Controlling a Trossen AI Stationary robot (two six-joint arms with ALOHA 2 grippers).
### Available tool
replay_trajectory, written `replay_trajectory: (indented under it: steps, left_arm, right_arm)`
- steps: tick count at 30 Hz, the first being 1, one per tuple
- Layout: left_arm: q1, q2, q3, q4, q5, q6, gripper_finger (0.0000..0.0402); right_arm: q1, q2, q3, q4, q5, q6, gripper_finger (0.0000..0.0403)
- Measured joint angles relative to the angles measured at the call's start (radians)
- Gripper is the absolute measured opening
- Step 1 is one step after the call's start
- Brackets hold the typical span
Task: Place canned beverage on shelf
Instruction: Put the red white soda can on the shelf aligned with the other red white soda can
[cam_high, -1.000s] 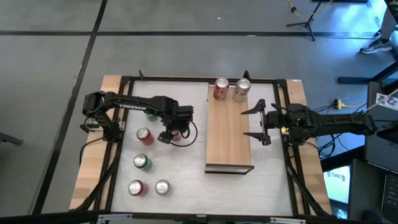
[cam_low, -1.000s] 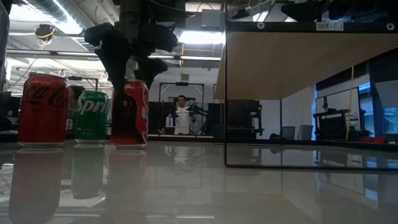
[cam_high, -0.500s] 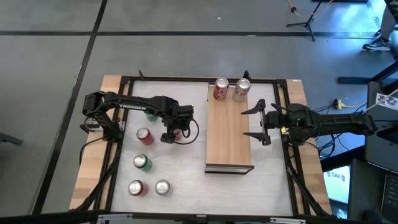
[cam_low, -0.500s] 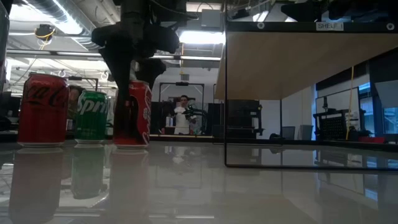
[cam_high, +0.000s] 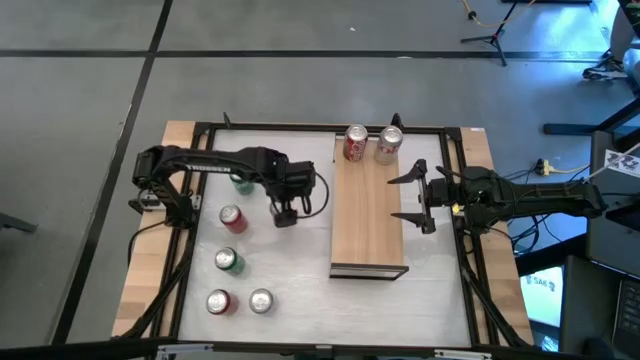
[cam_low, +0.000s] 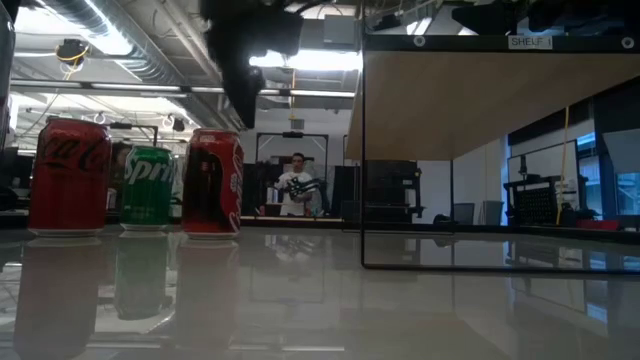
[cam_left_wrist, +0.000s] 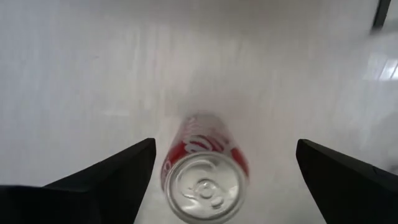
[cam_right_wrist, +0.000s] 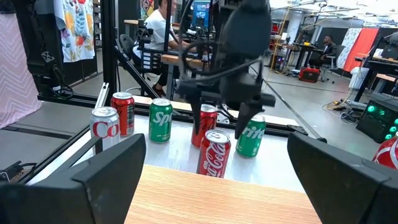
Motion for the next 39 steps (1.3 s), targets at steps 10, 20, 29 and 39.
replay_trajectory:
  steps: [10,20,29,39]
  left_arm:
    - [0.0,0.0,0.116,-0.036,0.007,-0.336,0.0377]
    - [-0.048,0.0,0.126,-0.104,0.151,-0.623,0.0377]
    - [-0.103,0.0,0.126,-0.183,0.12,-0.812,0.0377]
    - [-0.04,0.0,0.126,-0.301,0.019,-1.05,0.0377]
  right_arm:
    - [0.0,0.0,0.0,0.0,0.0,0.0,0.0386]
    - [0.0,0.0,0.0,0.0,0.0,0.0,0.0386]
    - [0.0,0.0,0.0,0.0,0.0,0.0,0.0386]
    - [0.0,0.0,0.0,0.001,0.0,0.0,0.0386]
